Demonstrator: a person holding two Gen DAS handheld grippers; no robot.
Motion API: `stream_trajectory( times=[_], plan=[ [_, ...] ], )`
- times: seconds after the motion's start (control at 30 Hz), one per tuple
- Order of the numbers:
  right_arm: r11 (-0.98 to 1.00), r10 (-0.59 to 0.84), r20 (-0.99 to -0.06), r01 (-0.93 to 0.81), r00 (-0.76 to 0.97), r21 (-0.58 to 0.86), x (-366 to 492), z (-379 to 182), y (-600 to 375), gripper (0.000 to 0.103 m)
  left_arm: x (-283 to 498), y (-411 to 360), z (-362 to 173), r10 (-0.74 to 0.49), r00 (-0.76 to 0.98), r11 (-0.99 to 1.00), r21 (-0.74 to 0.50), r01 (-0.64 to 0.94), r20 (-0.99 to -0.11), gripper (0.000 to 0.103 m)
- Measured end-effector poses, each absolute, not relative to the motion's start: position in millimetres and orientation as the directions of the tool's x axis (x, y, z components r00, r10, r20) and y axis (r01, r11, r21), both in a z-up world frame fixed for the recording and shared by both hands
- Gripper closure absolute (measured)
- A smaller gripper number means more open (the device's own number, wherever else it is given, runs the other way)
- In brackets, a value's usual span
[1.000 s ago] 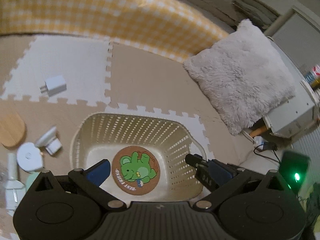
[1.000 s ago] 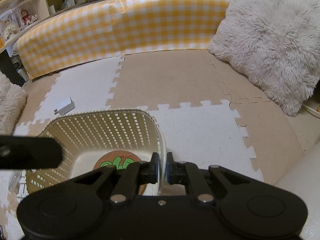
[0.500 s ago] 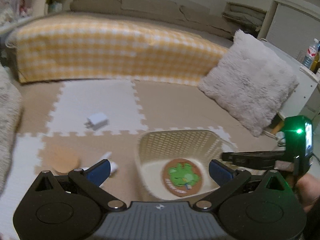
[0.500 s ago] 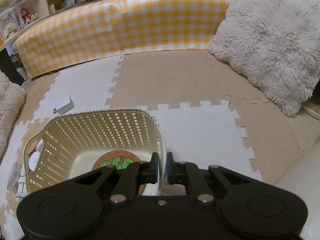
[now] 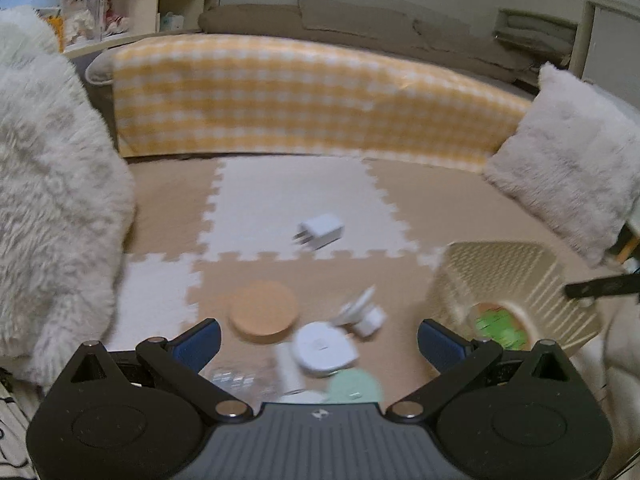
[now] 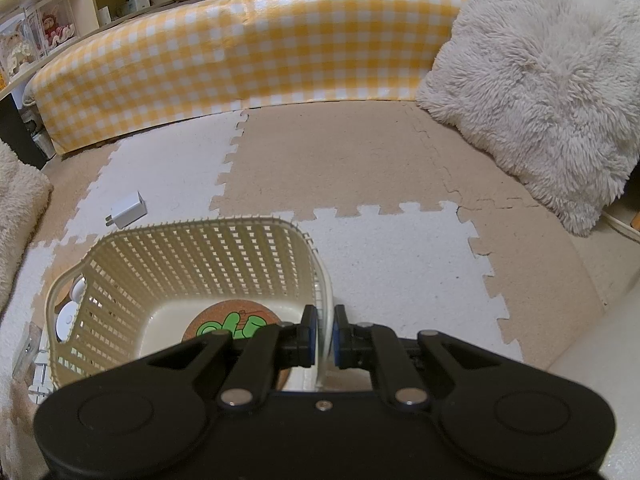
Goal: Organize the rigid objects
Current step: 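Move the left tool back to the clear plastic blister tray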
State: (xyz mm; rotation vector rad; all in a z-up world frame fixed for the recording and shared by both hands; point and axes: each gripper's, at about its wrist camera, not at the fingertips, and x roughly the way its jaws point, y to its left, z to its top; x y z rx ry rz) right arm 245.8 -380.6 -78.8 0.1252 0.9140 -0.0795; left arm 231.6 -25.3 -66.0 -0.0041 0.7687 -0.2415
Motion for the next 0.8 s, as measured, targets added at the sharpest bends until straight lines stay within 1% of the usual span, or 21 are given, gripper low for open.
stream_trajectory(
  times=[0.13, 0.2, 0.4, 0.53, 0.67, 0.8],
  plan=[
    [0.99, -0.016, -0.793, 0.122, 0.608, 0.073, 246, -79, -380, 0.094, 238, -8, -83, -0.197, 0.677, 0.97, -0.042, 0.239, -0.709, 0.0],
    [0.99, -0.017, -0.793, 0.121, 0.608, 0.072, 246, -79, -380, 0.094, 242, 1, -89, -0.204, 0.663, 0.967, -0.042, 0.252, -0.72, 0.0],
    [0.99, -0.019, -0.793, 0.12, 0.608, 0.068, 245, -79, -380, 0.094, 258, 22, -112, -0.238, 0.571, 0.957, -0.088, 0.278, -0.786, 0.0],
    [0.991, -0.021, -0.793, 0.12, 0.608, 0.066, 245, -78, -379, 0.094, 264, 31, -123, -0.287, 0.507, 0.947, -0.16, 0.278, -0.813, 0.0],
    [0.991, -0.021, -0.794, 0.12, 0.608, 0.066, 245, -78, -379, 0.094, 269, 34, -132, -0.305, 0.464, 0.945, -0.202, 0.259, -0.831, 0.0],
    [0.991, -0.021, -0.794, 0.12, 0.608, 0.066, 245, -78, -379, 0.094, 280, 43, -145, -0.322, 0.419, 0.944, -0.257, 0.205, -0.849, 0.0]
  ],
)
